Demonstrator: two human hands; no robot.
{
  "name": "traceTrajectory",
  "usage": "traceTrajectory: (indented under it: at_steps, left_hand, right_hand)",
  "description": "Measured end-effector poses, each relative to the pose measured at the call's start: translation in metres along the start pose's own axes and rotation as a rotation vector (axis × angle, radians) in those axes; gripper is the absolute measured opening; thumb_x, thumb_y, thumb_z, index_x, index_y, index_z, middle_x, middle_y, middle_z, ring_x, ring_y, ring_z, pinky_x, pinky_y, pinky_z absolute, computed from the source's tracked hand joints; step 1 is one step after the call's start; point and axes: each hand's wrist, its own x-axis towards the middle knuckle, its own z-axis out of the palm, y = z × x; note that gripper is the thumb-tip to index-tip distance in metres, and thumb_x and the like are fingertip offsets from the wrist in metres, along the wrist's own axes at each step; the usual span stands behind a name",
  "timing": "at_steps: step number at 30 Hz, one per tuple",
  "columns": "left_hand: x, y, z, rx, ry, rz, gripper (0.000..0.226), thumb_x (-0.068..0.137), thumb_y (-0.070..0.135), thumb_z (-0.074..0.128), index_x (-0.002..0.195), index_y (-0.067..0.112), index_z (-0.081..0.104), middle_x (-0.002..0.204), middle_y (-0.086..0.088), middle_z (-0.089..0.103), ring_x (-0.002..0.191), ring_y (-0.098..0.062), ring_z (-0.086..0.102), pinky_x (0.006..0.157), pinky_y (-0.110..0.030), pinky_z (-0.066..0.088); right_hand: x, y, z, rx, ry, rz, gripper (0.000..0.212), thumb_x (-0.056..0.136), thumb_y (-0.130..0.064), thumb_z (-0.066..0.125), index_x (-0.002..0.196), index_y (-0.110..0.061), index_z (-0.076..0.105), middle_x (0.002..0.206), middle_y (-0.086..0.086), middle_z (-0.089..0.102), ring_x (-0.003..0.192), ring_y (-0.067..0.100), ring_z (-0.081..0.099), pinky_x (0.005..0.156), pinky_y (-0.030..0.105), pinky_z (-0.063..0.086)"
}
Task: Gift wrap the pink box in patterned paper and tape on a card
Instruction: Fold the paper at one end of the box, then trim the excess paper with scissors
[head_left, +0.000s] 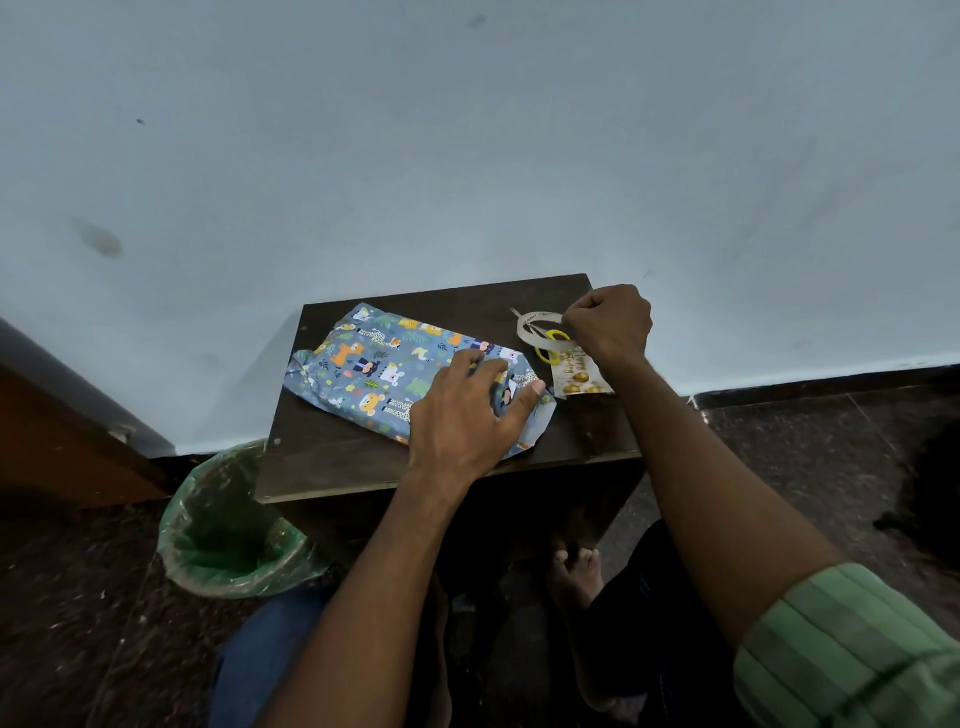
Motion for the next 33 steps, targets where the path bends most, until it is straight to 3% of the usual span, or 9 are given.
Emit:
traceTrajectory:
  at_steps: [4,8,10,12,15,20,24,29,33]
  left_hand:
    - [0.0,-0.002,-0.001,-0.003,0.001,-0.004,0.067,0.095,0.082,0.04,0.138,0.037,0.064,0.153,0.01,0.048,0.136,-0.018,0.053,0.09,-0.044,0.054]
    - [0.0,-0.001,-0.002,-0.004,-0.013,-0.003,0.068,0.095,0.082,0.04,0.14,0.037,0.063,0.155,0.009,0.047,0.138,-0.019,0.052,0.093,-0.046,0.054]
    - [0.0,-0.002,-0.003,-0.009,-0.009,-0.004,0.068,0.095,0.082,0.039,0.14,0.036,0.063,0.155,0.009,0.047,0.138,-0.019,0.052,0.093,-0.046,0.054]
    - [0.0,-0.002,-0.003,-0.009,-0.015,-0.003,0.068,0.095,0.082,0.04,0.14,0.036,0.063,0.155,0.008,0.047,0.138,-0.019,0.052,0.093,-0.046,0.054]
    - [0.0,-0.001,-0.004,-0.003,-0.027,-0.001,0.068,0.096,0.081,0.04,0.141,0.036,0.062,0.156,0.007,0.046,0.139,-0.019,0.051,0.094,-0.046,0.053]
    - [0.0,-0.004,-0.001,-0.019,-0.009,0.004,0.068,0.095,0.082,0.04,0.139,0.036,0.063,0.154,0.008,0.048,0.136,-0.019,0.053,0.092,-0.045,0.054]
    - [0.0,-0.004,0.0,-0.024,0.0,0.006,0.068,0.095,0.083,0.039,0.138,0.036,0.064,0.152,0.01,0.048,0.134,-0.019,0.054,0.091,-0.045,0.055]
    - [-0.001,-0.004,-0.001,-0.026,-0.012,0.01,0.068,0.096,0.082,0.04,0.139,0.036,0.063,0.153,0.009,0.048,0.136,-0.019,0.053,0.092,-0.047,0.055]
    - [-0.001,-0.004,-0.001,-0.024,-0.022,0.009,0.068,0.096,0.081,0.04,0.141,0.036,0.062,0.155,0.007,0.046,0.137,-0.02,0.052,0.094,-0.048,0.054]
  right_hand:
    - [0.001,-0.002,0.003,0.018,-0.047,0.08,0.01,0.068,-0.007,0.068,0.059,-0.01,0.068,0.065,0.004,0.068,0.066,0.021,0.065,0.062,0.026,0.047]
    - [0.003,-0.007,0.0,0.078,-0.084,0.21,0.014,0.073,-0.02,0.073,0.066,-0.01,0.066,0.064,0.002,0.063,0.058,0.017,0.065,0.052,0.029,0.042]
    - [0.003,-0.005,0.001,0.147,-0.106,0.265,0.016,0.072,-0.022,0.073,0.073,-0.007,0.07,0.07,0.006,0.071,0.058,0.02,0.073,0.063,0.037,0.059]
    - [0.002,-0.004,0.003,0.275,-0.152,0.319,0.021,0.074,-0.02,0.072,0.084,-0.001,0.073,0.079,0.012,0.075,0.057,0.026,0.075,0.075,0.045,0.065]
    - [0.001,-0.006,0.005,0.381,-0.222,0.354,0.021,0.079,-0.013,0.072,0.093,0.003,0.074,0.089,0.015,0.076,0.063,0.026,0.077,0.073,0.042,0.066]
    - [-0.002,-0.005,0.006,0.203,-0.301,0.288,0.03,0.064,-0.022,0.073,0.089,-0.009,0.083,0.085,0.005,0.078,0.083,0.021,0.075,0.062,0.034,0.055]
    - [0.002,0.0,0.007,0.259,-0.309,0.279,0.036,0.053,-0.026,0.063,0.079,-0.008,0.081,0.085,0.003,0.08,0.089,0.027,0.076,0.081,0.048,0.063]
    - [-0.003,-0.008,0.005,0.357,-0.345,0.325,0.022,0.076,-0.011,0.063,0.087,-0.002,0.078,0.088,0.01,0.08,0.076,0.03,0.079,0.09,0.044,0.063]
    - [-0.001,-0.011,0.002,0.458,-0.354,0.375,0.025,0.086,-0.007,0.056,0.101,0.007,0.07,0.083,0.016,0.078,0.059,0.023,0.074,0.074,0.032,0.062]
